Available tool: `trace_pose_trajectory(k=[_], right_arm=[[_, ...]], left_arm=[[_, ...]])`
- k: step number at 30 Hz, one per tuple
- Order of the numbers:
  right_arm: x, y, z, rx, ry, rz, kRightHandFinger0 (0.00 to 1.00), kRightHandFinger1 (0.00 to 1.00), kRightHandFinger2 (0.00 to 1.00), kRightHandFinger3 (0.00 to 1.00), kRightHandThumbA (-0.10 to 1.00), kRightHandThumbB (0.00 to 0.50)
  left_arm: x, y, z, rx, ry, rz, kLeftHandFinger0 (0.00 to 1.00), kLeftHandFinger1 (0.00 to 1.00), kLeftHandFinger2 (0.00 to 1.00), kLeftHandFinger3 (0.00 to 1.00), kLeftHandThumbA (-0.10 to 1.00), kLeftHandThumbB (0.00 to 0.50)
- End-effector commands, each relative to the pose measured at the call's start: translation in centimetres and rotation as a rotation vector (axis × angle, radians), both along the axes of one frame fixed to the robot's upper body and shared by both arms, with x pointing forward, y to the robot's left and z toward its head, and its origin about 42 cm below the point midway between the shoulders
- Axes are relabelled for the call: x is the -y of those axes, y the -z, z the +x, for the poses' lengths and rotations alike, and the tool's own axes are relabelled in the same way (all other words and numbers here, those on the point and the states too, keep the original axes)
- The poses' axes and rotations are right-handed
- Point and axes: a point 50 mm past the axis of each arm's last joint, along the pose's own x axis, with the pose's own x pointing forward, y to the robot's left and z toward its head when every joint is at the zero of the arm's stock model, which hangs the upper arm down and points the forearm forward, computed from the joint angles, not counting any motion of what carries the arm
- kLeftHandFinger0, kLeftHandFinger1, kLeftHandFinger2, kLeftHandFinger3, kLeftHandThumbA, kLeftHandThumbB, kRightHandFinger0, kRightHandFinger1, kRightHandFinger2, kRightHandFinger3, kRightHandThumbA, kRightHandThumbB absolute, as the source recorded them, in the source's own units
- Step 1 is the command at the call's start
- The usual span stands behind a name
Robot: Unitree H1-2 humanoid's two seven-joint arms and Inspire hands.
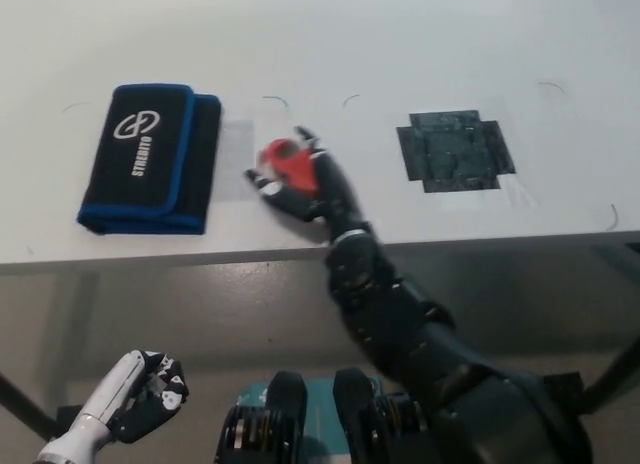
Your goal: Use the right hand to move the tape on the right hand side to the notebook on the left hand side
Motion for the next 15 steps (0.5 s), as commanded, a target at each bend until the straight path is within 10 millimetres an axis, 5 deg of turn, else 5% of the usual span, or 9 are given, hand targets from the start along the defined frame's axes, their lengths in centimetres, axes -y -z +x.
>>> trace_pose_trajectory(k=[1, 15], right_arm=[[-3.2, -3.0, 0.1, 0.047, -0.119, -0.001, 1.0, 1.0, 1.0, 1.0, 0.89, 0.5], [-4.6, -3.6, -0.4, 0.061, -0.156, -0.021, 1.0, 1.0, 1.0, 1.0, 0.89, 0.5]], left_arm=[[0.0, -1.2, 0.4, 0.046, 0.024, 0.019, 0.06, 0.17, 0.4, 0.69, 0.02, 0.171], [0.2, -1.5, 0.7, 0.05, 0.036, 0.012, 0.05, 0.16, 0.39, 0.69, -0.01, 0.167]])
